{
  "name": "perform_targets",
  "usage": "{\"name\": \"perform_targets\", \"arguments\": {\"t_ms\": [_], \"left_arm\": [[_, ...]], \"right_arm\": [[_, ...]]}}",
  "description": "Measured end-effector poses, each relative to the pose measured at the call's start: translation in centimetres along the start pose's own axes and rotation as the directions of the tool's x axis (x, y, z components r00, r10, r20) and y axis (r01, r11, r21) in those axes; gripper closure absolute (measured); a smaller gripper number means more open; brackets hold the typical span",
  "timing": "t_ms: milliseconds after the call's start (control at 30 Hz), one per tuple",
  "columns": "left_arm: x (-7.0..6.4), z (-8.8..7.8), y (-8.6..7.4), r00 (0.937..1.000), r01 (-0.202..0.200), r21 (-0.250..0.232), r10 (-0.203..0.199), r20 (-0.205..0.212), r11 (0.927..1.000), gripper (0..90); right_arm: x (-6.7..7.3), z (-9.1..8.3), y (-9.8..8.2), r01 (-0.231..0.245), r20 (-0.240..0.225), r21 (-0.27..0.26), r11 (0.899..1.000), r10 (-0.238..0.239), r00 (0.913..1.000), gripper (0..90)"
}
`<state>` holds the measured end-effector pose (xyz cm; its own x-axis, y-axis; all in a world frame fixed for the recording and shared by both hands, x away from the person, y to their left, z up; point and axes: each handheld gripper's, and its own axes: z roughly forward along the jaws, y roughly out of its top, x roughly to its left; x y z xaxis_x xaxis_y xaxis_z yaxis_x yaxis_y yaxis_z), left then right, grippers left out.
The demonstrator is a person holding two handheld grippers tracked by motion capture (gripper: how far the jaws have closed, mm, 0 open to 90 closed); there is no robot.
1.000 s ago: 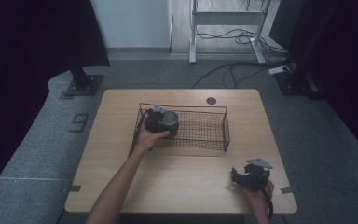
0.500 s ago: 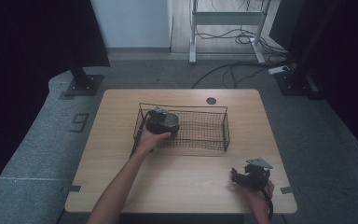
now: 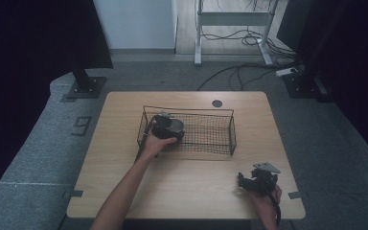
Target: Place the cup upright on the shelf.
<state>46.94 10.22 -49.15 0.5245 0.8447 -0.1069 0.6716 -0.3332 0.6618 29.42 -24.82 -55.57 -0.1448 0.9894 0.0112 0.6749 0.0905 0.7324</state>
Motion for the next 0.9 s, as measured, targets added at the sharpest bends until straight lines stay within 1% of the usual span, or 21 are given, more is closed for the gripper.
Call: {"name": "perform_targets", "arguments": {"t_ms": [200, 267, 367, 600, 700, 800, 900], "left_arm": [[0.1, 0.0, 0.0, 1.0000, 0.005, 0.012, -0.005, -0.007, 0.9999, 17.1], [0.0, 0.0, 0.1, 1.0000, 0.001, 0.016, -0.001, -0.006, 0.9999, 14.8], [0.0, 0.0, 0.0, 0.9999, -0.007, 0.028, 0.007, -0.009, 0.9996, 14.4], [0.0, -0.1, 0.0, 0.9999, -0.008, 0.031, 0.008, -0.008, 0.9995, 14.3], [-0.1, -0.4, 0.1, 0.9999, -0.008, 0.014, 0.008, -0.006, 0.9999, 11.8], [-0.4, -1.1, 0.2, 0.9999, -0.013, -0.013, 0.013, 0.003, 0.9998, 9.3], [-0.4, -1.5, 0.3, 0.9999, -0.014, -0.019, 0.015, 0.003, 0.9997, 8.4]], "right_arm": [[0.0, 0.0, 0.0, 0.000, 0.000, 0.000, 1.000, 0.000, 1.0000, 8.9], [0.0, 0.0, 0.0, 0.000, 0.000, 0.000, 1.000, 0.000, 1.0000, 8.9], [0.0, 0.0, 0.0, 0.000, 0.000, 0.000, 1.000, 0.000, 1.0000, 8.9], [0.0, 0.0, 0.0, 0.000, 0.000, 0.000, 1.000, 0.000, 1.0000, 8.9], [0.0, 0.0, 0.0, 0.000, 0.000, 0.000, 1.000, 0.000, 1.0000, 8.9], [0.0, 0.0, 0.0, 0.000, 0.000, 0.000, 1.000, 0.000, 1.0000, 8.9], [0.0, 0.0, 0.0, 0.000, 0.000, 0.000, 1.000, 0.000, 1.0000, 9.0]]}}
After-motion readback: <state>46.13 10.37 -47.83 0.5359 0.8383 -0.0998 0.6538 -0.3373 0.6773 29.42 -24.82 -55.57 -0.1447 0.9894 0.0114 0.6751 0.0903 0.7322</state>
